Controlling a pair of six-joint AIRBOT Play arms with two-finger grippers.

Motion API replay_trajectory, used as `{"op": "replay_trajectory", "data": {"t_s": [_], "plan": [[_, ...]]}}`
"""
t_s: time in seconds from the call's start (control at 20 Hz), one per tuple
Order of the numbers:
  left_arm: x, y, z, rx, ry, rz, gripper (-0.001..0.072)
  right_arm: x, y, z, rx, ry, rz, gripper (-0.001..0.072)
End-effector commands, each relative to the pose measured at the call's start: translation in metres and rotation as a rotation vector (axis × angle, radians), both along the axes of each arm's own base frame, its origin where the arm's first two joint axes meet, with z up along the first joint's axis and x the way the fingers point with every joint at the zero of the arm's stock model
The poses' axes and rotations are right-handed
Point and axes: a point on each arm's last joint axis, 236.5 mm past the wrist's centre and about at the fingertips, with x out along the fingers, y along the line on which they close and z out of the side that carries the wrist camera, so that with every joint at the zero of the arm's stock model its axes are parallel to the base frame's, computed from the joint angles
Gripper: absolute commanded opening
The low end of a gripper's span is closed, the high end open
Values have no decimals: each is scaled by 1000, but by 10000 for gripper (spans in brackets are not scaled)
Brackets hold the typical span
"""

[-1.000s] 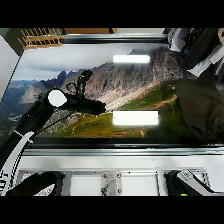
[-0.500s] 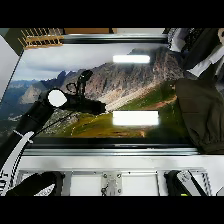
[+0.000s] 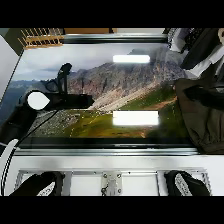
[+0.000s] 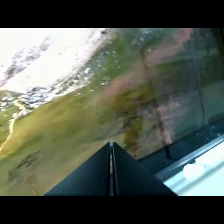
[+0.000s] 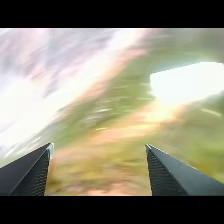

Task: Fold the clothes and pants, and hang the long-sleeved shirts on hangers.

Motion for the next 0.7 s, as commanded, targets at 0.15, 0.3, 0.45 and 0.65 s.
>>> {"op": "replay_trajectory", "data": {"t_s": [0.15, 0.3, 0.45, 0.65], "plan": [[-11, 26, -3, -12, -12, 74, 6, -10, 104, 6, -43, -52, 301, 66], [-15, 28, -3, -14, -21, 77, 6, -10, 104, 6, -43, -49, 301, 17], [-15, 28, -3, -13, -21, 76, 6, -10, 104, 6, -40, -50, 302, 18], [-15, 28, -3, -13, -21, 76, 7, -10, 104, 6, -40, -50, 301, 18]]}}
